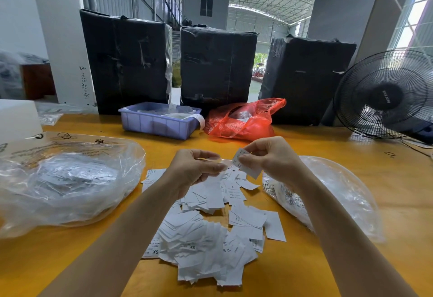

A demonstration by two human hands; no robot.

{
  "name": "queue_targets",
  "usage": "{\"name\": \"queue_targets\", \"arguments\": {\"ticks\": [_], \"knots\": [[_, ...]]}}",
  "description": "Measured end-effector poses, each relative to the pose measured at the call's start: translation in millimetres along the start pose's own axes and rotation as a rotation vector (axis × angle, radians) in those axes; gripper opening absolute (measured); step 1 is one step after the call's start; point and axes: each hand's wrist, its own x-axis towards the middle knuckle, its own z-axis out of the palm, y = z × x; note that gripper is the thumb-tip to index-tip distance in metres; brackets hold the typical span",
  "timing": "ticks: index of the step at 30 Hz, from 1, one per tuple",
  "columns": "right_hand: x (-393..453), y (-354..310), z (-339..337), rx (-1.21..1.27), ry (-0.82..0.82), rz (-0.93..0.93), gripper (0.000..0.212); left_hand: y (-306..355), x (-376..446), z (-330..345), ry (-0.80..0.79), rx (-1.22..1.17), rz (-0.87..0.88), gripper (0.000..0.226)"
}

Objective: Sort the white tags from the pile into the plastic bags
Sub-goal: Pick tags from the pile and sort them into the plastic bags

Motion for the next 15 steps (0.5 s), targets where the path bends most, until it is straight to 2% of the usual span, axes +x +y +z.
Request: {"name": "queue_targets", "arguments": {"ticks": [4, 9, 15], "knots": [[-1.1, -1.0, -4.6, 0.029, 0.006, -0.016, 0.012, 0.3, -1.3, 0.3, -0.004, 0.002, 0.0, 0.045], [-0.3, -1.4, -7.0, 0.056, 0.027, -0.032, 0.016, 0.2, 1.2, -0.3, 0.018, 0.027, -0.001, 0.032], [-0.1, -2.0, -11.0, 0.07, 0.051, -0.057, 0.007, 0.2, 0.6, -0.1, 0.027, 0.041, -0.003, 0.034]]}}
